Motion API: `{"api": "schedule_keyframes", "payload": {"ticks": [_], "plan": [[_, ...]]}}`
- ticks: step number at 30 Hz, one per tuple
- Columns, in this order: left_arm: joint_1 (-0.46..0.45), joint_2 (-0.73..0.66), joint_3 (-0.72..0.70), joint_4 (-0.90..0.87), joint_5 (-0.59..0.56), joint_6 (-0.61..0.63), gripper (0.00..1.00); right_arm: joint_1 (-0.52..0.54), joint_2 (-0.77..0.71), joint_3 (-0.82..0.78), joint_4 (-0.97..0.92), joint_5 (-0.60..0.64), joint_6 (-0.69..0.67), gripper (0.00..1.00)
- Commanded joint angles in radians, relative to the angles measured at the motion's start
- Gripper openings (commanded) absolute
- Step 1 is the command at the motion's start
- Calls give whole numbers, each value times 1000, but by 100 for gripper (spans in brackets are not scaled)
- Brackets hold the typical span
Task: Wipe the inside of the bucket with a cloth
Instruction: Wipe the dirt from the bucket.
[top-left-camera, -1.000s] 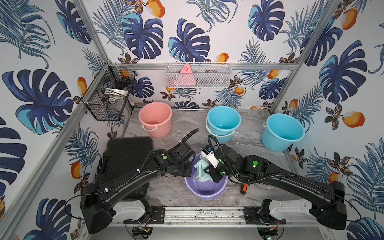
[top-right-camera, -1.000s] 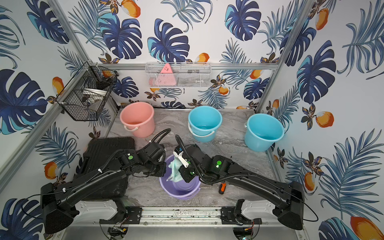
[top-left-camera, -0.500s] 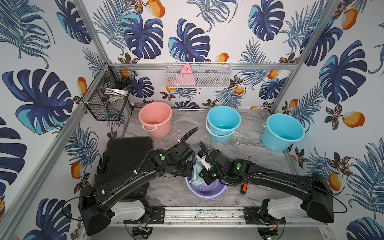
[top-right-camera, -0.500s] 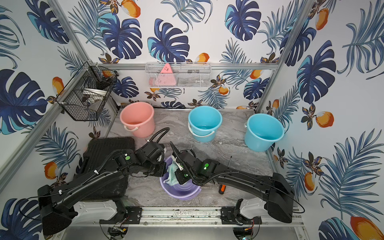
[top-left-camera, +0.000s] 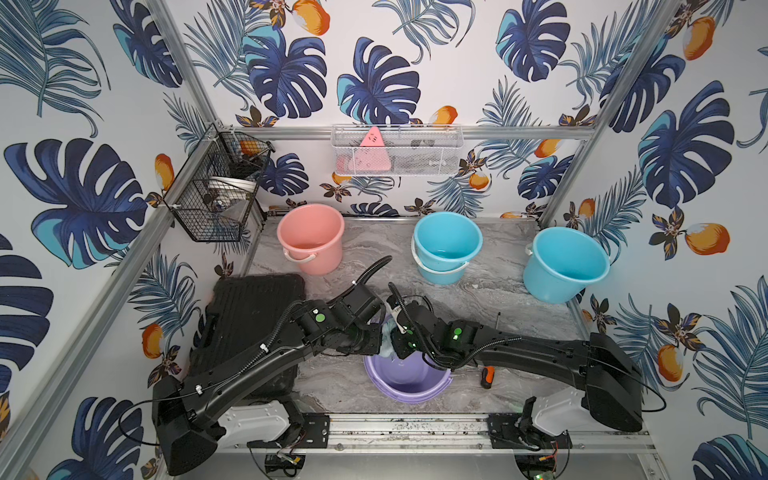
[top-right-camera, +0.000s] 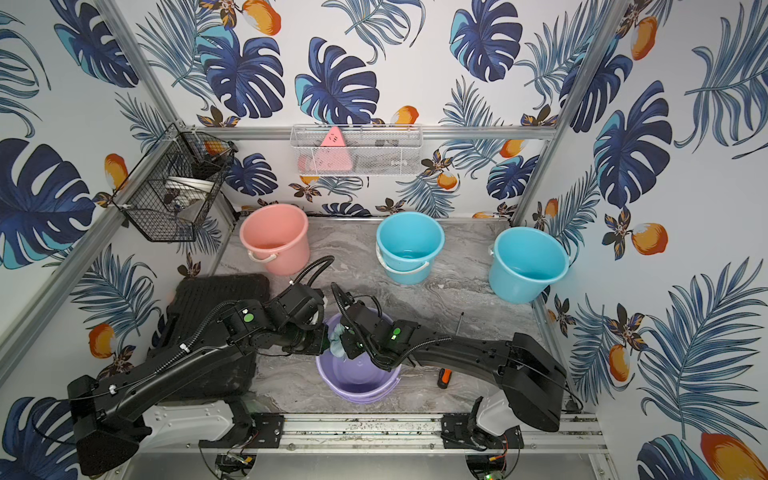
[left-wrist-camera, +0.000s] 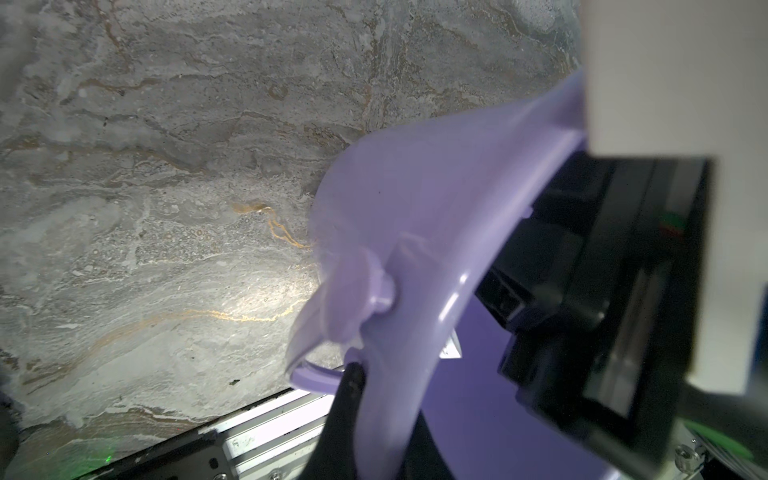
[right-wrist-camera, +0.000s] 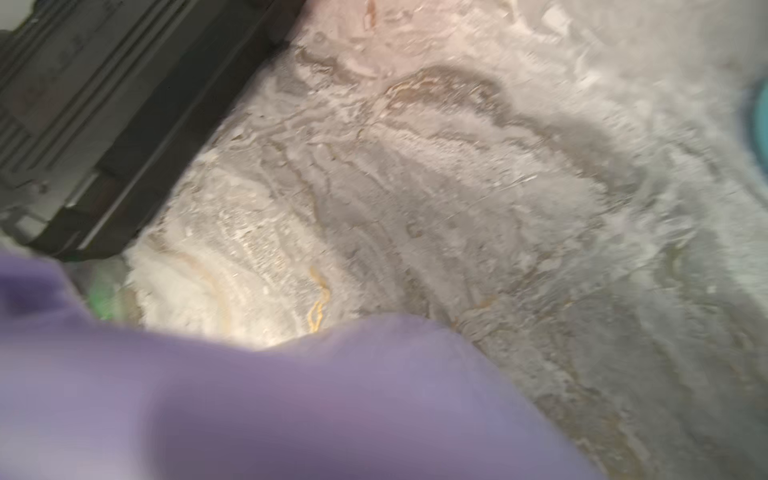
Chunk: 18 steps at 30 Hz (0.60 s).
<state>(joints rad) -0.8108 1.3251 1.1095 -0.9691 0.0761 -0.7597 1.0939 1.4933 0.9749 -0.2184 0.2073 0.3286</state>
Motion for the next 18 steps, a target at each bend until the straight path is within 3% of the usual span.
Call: {"api": "schedule_keyframes", "payload": {"ticks": [1,9,18], "plan": [[-5,-20,3,68,52,7,0,-5,8,-3,-52,163,-38,0],[-3,-41,2,33,-26,-23,0,-9,-9,8,-249,264,-122,0],[-3,-16,-35,77,-24,-59,0,-6,-107,-55,-326,95,-196,0]]}}
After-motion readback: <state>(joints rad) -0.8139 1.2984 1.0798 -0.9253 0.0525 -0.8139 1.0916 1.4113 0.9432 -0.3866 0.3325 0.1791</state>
